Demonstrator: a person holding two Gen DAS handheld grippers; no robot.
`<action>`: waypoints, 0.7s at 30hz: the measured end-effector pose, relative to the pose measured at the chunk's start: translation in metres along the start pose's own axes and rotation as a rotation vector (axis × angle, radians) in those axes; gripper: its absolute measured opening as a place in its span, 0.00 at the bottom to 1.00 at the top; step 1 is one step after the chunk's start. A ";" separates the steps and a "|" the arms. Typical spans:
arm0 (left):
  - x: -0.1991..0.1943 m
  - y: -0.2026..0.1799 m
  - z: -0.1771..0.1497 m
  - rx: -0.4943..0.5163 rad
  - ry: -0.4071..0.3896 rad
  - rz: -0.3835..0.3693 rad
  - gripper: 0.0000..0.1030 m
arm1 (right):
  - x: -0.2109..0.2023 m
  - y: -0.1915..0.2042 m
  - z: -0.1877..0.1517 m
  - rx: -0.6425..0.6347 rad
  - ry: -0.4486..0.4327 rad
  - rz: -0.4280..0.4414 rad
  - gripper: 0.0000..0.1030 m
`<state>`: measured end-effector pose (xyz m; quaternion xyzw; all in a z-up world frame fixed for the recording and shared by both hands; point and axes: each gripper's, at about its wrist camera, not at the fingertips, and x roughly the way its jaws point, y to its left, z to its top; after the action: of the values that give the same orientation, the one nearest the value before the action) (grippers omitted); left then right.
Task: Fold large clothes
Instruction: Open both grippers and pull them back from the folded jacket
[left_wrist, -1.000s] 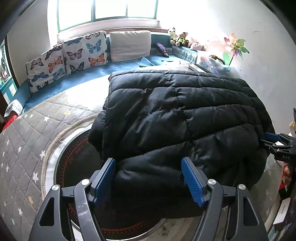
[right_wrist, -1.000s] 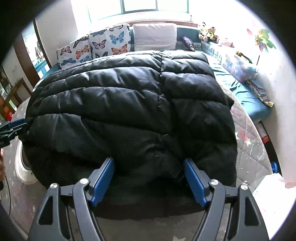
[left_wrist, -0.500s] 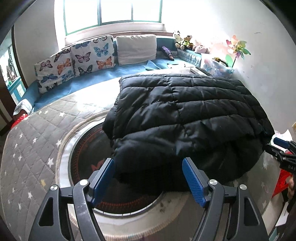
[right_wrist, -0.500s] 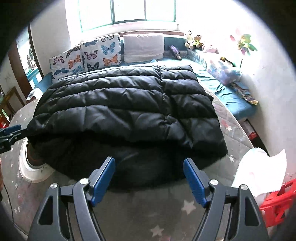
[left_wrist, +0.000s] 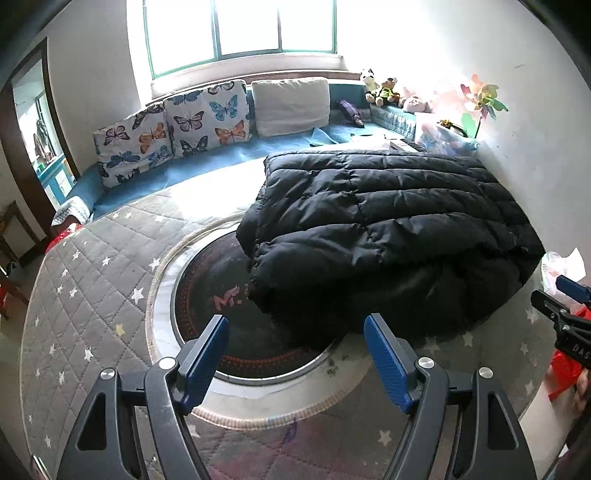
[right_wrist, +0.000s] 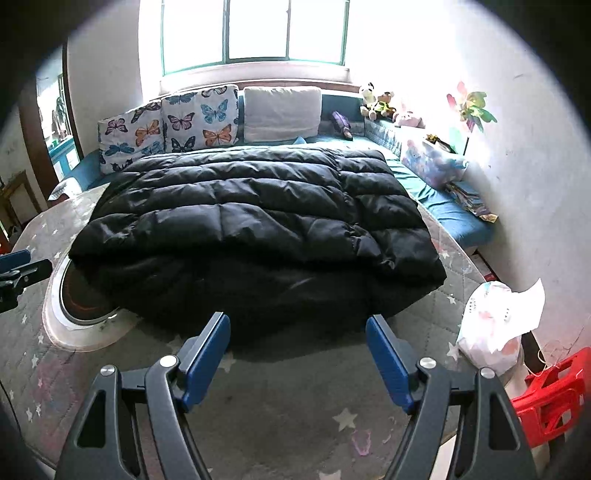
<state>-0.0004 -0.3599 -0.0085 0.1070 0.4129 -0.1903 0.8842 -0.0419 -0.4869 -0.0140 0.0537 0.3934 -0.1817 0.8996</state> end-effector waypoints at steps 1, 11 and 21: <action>-0.003 0.000 -0.001 0.000 0.000 0.002 0.78 | -0.001 0.001 -0.001 -0.003 -0.003 -0.003 0.80; -0.010 -0.011 -0.010 0.015 0.011 -0.015 0.78 | -0.013 0.011 -0.008 -0.012 -0.017 -0.018 0.81; -0.018 -0.014 -0.015 0.033 -0.019 -0.032 0.78 | -0.022 0.021 -0.013 -0.023 -0.021 -0.022 0.81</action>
<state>-0.0272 -0.3624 -0.0045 0.1133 0.4031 -0.2124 0.8829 -0.0564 -0.4586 -0.0079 0.0372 0.3863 -0.1875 0.9024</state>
